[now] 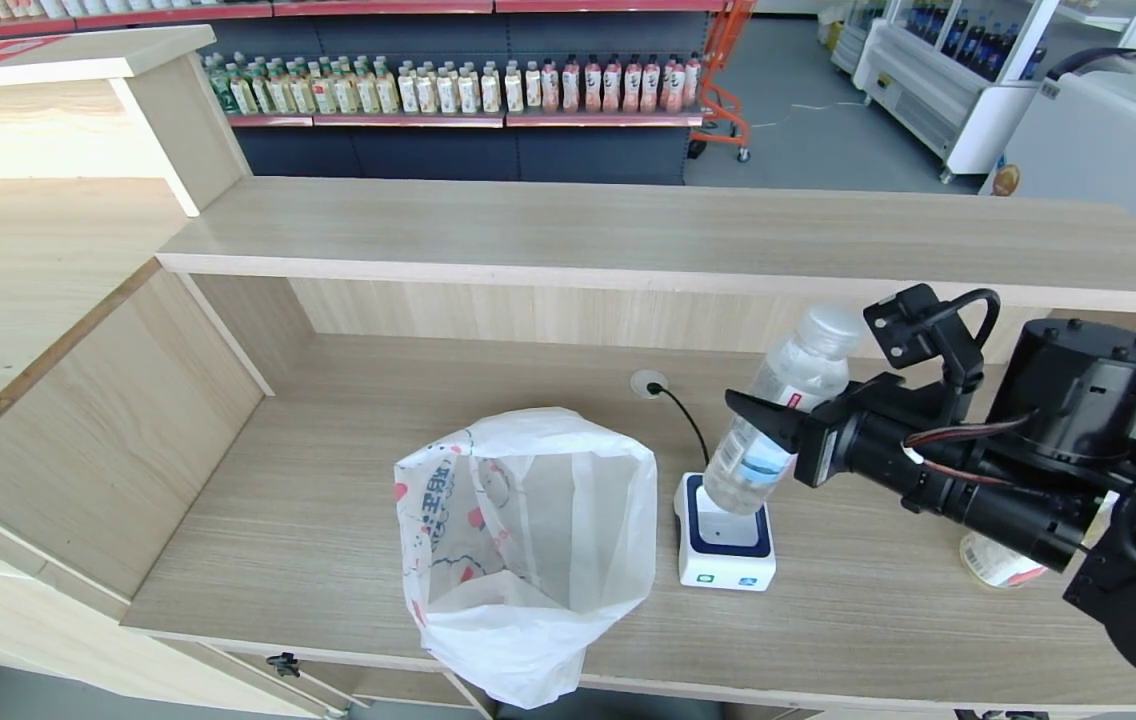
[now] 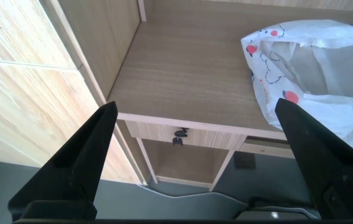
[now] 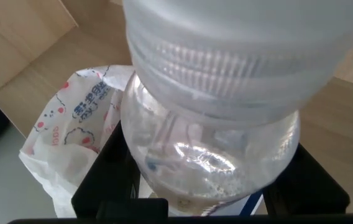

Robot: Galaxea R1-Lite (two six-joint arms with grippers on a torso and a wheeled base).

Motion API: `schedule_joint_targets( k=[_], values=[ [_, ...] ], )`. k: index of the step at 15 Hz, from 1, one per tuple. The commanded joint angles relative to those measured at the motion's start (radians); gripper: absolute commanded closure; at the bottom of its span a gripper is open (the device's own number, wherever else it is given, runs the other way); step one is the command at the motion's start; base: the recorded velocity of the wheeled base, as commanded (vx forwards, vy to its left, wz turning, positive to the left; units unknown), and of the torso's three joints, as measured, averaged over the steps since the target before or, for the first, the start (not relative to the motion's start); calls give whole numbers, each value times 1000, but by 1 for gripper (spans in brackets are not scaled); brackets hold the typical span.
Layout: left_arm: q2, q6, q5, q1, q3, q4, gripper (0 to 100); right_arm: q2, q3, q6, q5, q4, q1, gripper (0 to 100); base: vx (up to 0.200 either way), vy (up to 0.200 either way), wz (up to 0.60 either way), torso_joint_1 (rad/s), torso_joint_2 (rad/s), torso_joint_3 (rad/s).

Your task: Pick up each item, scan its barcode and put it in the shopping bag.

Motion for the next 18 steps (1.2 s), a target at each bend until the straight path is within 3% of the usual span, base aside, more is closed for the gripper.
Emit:
schedule_joint_targets(
  k=[1,7,11,14,18],
  values=[
    [0,0,0,0,0,0,0,12,3,0,1,-6,28,100,0,0,0,0,0,0],
    [0,-1,0,0,0,0,0,141,-8,-23,1,-171,153,100,0,200,0,1,3,1],
    [0,-3,0,0,0,0,0,219,8,-98,-4,-250,270,100,0,0,0,0,0,0],
    [0,-3,0,0,0,0,0,363,11,-202,-10,-459,279,100,0,0,0,0,0,0],
    [0,-3,0,0,0,0,0,415,81,-225,-9,-507,307,100,0,0,0,0,0,0]
  ],
)
